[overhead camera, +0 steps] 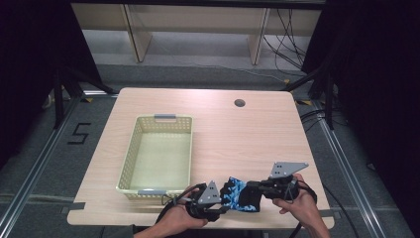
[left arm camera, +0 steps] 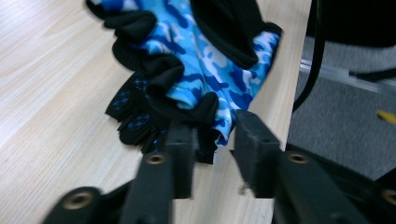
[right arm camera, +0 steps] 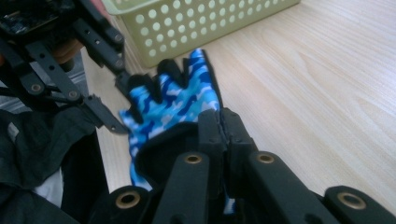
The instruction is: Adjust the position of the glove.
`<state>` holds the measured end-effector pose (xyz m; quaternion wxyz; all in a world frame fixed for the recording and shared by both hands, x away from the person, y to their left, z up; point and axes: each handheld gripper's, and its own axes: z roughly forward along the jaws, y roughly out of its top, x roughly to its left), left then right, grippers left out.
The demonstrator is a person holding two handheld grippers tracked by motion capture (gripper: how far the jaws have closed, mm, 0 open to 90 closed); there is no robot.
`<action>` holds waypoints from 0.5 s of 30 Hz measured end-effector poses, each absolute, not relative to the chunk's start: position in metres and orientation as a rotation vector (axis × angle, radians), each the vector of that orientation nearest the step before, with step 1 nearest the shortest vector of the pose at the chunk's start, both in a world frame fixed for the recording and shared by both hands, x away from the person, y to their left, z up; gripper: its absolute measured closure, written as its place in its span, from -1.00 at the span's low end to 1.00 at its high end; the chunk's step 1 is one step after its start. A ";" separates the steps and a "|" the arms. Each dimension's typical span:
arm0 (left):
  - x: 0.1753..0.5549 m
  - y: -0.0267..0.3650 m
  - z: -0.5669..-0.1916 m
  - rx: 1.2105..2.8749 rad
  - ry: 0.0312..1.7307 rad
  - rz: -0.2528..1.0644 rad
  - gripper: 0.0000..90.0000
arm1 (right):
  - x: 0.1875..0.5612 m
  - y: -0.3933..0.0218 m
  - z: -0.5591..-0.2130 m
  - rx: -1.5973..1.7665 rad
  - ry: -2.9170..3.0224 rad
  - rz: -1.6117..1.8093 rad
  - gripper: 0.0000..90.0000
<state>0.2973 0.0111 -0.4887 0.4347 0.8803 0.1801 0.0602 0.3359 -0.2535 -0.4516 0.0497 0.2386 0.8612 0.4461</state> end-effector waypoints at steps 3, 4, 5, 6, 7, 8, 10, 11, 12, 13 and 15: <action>0.297 0.002 -0.491 2.207 0.431 0.149 0.74 | 0.338 -0.250 -0.450 0.756 2.646 1.291 0.98; 0.297 0.002 -0.491 2.207 0.431 0.149 0.76 | 0.338 -0.250 -0.450 0.756 2.646 1.291 0.98; 0.296 0.001 -0.493 2.217 0.427 0.156 0.76 | 0.339 -0.249 -0.449 0.768 2.645 1.280 0.98; 0.298 0.001 -0.495 2.233 0.426 0.166 0.78 | 0.342 -0.247 -0.450 0.765 2.656 1.268 0.98; 0.299 0.001 -0.496 2.231 0.440 0.166 0.78 | 0.345 -0.247 -0.451 0.749 2.660 1.255 0.98; 0.299 0.001 -0.496 2.231 0.440 0.166 0.78 | 0.345 -0.247 -0.451 0.749 2.660 1.255 0.98; 0.301 0.002 -0.498 2.238 0.450 0.162 0.78 | 0.349 -0.243 -0.455 0.760 2.674 1.231 0.98; 0.303 0.004 -0.499 2.252 0.435 0.143 0.77 | 0.353 -0.241 -0.459 0.783 2.700 1.199 0.98; 0.302 0.004 -0.500 2.246 0.448 0.150 0.77 | 0.356 -0.240 -0.461 0.780 2.701 1.195 0.98; 0.301 0.004 -0.501 2.229 0.465 0.145 0.77 | 0.357 -0.238 -0.463 0.798 2.708 1.186 0.98; 0.302 0.007 -0.502 2.249 0.462 0.152 0.76 | 0.359 -0.236 -0.467 0.816 2.712 1.171 0.98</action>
